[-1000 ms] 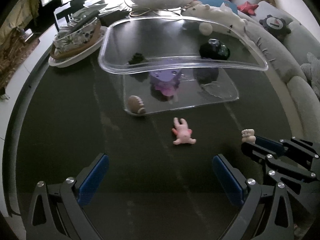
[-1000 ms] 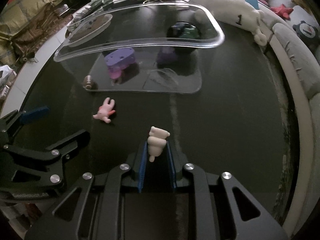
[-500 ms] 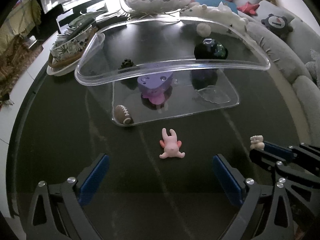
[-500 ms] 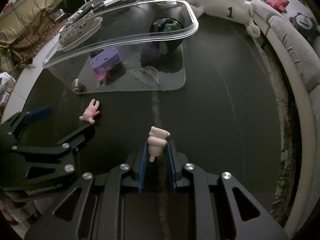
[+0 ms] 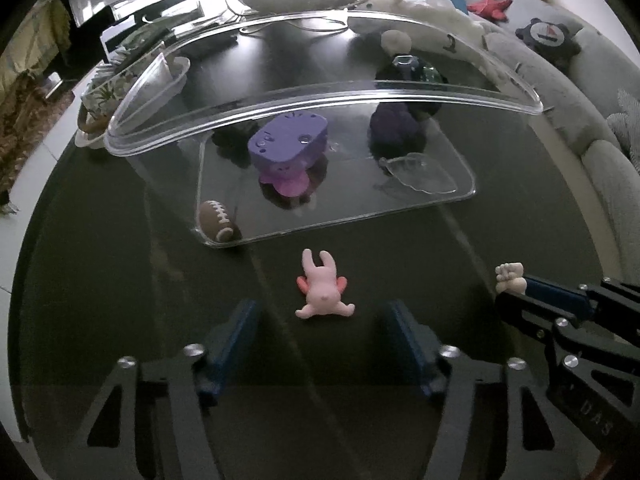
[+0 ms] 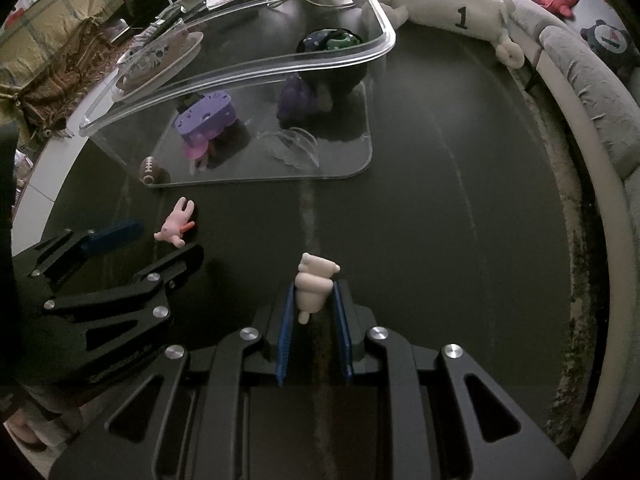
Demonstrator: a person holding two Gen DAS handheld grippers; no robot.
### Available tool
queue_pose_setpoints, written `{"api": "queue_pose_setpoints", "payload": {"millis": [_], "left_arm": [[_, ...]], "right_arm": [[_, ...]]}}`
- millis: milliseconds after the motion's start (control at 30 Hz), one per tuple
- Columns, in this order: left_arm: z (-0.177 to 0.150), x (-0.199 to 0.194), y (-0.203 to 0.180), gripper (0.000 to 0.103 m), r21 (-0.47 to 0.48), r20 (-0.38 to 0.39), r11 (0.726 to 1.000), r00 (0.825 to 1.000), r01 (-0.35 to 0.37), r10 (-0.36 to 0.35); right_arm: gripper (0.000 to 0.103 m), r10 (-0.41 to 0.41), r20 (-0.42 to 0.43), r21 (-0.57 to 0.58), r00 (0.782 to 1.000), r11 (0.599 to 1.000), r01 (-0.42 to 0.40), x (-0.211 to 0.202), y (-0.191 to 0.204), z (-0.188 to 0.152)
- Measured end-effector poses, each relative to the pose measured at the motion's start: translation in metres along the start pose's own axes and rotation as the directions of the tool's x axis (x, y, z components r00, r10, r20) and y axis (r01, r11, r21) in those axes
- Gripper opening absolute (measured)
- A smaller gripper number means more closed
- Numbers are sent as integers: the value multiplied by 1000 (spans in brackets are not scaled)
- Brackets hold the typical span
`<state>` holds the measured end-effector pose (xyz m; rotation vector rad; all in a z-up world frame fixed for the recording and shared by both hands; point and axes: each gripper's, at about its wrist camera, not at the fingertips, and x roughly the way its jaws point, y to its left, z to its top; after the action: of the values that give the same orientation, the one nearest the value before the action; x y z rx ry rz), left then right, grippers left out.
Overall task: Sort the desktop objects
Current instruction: 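Lower left tool onto pink bunny and close on it while right tool holds cream figure, then lift pink bunny with left tool while right tool lifts cream figure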
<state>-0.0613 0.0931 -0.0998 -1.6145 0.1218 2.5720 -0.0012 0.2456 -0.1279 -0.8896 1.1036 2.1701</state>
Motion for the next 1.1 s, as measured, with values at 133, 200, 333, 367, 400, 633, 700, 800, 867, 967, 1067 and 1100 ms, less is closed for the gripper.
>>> {"api": "queue_pose_setpoints", "payload": {"millis": [133, 200, 333, 367, 400, 633, 700, 800, 867, 967, 1067, 1100], "left_arm": [[-2, 1, -5, 49, 17, 3, 999, 1000, -29, 29], [-3, 0, -6, 41, 18, 6, 1000, 1000, -24, 24], [-5, -2, -8, 27, 23, 16, 1000, 1000, -22, 22], [-5, -3, -8, 27, 26, 19, 999, 999, -27, 27], [-5, -3, -8, 27, 23, 22, 999, 999, -25, 25], [-7, -13, -6, 26, 4, 44, 1000, 999, -13, 13], [-9, -16, -6, 26, 5, 44, 1000, 999, -16, 16], [-10, -20, 1, 26, 1, 43, 1000, 999, -25, 25], [-12, -24, 5, 26, -2, 43, 1000, 999, -24, 24], [-9, -26, 0, 26, -3, 43, 1000, 999, -26, 26], [-5, -25, -1, 26, -7, 42, 1000, 999, -28, 28], [-4, -25, -1, 26, -9, 41, 1000, 999, -29, 29]], "right_arm": [[18, 1, 3, -3, 1000, 1000, -1, 4, 0, 2], [18, -3, 6, 0, 1000, 1000, 3, 6, 1, 1], [18, -1, 3, 2, 1000, 1000, 1, 4, 2, 0], [18, 0, 2, 2, 1000, 1000, 0, 4, 3, 0], [18, 1, 2, 2, 1000, 1000, -1, 4, 3, 0], [18, -1, -2, -5, 1000, 1000, 1, -1, 9, -2], [18, -2, -2, -7, 1000, 1000, 2, -3, 10, -3], [18, -2, -2, -11, 1000, 1000, 1, -7, 13, -4], [18, -2, -3, -18, 1000, 1000, 2, -9, 17, -5], [18, -5, 0, -24, 1000, 1000, 5, -13, 21, -5], [18, 0, 6, -26, 1000, 1000, 0, -18, 25, -6], [18, 2, 8, -27, 1000, 1000, -1, -20, 26, -6]]}}
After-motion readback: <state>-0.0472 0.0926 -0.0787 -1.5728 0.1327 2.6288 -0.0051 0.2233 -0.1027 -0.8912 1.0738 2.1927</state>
